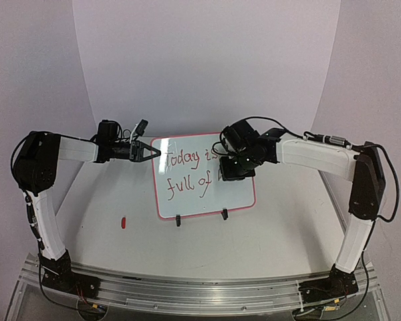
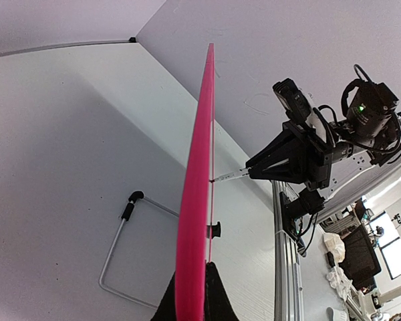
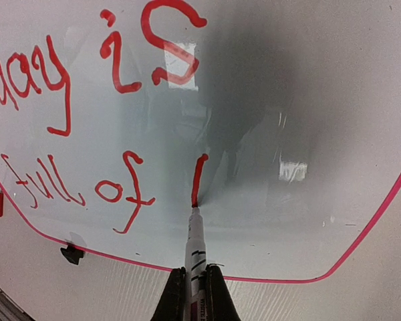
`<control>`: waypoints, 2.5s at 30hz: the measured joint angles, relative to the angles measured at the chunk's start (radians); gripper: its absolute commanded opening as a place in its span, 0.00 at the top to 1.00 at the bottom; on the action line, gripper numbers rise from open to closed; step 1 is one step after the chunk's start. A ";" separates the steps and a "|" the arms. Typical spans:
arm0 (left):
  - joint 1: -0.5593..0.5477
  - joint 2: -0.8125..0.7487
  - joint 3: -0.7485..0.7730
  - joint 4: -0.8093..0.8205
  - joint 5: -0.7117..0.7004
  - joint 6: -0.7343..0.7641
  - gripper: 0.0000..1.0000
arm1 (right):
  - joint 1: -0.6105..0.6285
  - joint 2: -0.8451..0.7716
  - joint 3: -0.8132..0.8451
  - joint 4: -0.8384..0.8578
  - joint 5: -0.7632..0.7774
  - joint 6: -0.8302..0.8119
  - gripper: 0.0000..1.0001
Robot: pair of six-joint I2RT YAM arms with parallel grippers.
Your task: Write a sentence on the whiteboard
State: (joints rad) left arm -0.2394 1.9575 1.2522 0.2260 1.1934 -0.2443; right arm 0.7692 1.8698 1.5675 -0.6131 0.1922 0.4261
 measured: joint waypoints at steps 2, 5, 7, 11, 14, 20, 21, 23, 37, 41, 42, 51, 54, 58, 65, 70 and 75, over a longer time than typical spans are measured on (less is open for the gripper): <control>0.000 0.000 0.000 0.000 0.000 0.000 1.00 | 0.000 0.000 -0.003 -0.003 -0.005 0.003 1.00; 0.000 0.000 0.000 0.000 0.000 0.000 1.00 | 0.000 0.000 -0.006 -0.009 -0.010 0.006 1.00; 0.000 0.000 0.000 0.000 0.000 0.000 1.00 | 0.000 0.000 -0.007 -0.011 -0.010 0.006 1.00; 0.000 0.000 0.000 0.000 0.000 0.000 1.00 | 0.000 0.000 -0.007 -0.011 -0.008 0.006 1.00; 0.000 0.000 0.000 0.000 0.000 0.000 1.00 | 0.000 0.000 -0.007 -0.011 -0.005 0.005 1.00; 0.000 0.000 0.000 0.000 0.000 0.000 1.00 | 0.002 0.000 -0.006 -0.018 0.005 0.000 1.00; 0.000 0.000 0.000 0.000 0.000 0.000 1.00 | 0.002 0.000 -0.006 -0.018 0.006 -0.002 1.00; 0.000 0.000 0.000 0.000 0.000 0.000 1.00 | 0.002 0.000 -0.006 -0.020 0.007 -0.004 1.00; 0.000 0.000 0.000 0.001 0.001 0.001 1.00 | 0.001 0.000 0.009 -0.037 0.017 -0.022 1.00; 0.000 0.000 0.000 0.001 0.002 0.001 1.00 | -0.001 0.000 0.013 -0.037 0.013 -0.035 1.00; 0.000 0.000 0.000 0.001 0.002 0.001 1.00 | -0.002 0.000 0.013 -0.037 0.012 -0.037 1.00; 0.000 0.000 0.000 0.001 0.003 0.002 1.00 | -0.002 -0.003 0.013 -0.033 0.017 -0.050 1.00; 0.000 0.000 0.000 0.002 0.003 0.002 1.00 | -0.002 -0.004 0.014 -0.031 0.017 -0.053 1.00; 0.000 0.000 0.000 0.002 0.003 0.002 1.00 | -0.003 -0.008 0.014 -0.026 0.016 -0.058 1.00; 0.000 0.000 0.000 0.002 0.004 0.002 1.00 | -0.003 -0.051 0.014 -0.023 0.008 -0.062 1.00; 0.000 0.000 0.000 0.002 0.004 0.002 1.00 | -0.003 -0.068 0.014 -0.018 0.012 -0.062 1.00; 0.000 0.000 0.000 0.002 0.004 0.002 1.00 | -0.003 -0.068 0.014 -0.016 0.028 -0.062 1.00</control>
State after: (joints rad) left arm -0.2398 1.9575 1.2522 0.2276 1.1973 -0.2424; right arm 0.7658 1.8023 1.5818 -0.6289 0.2203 0.3637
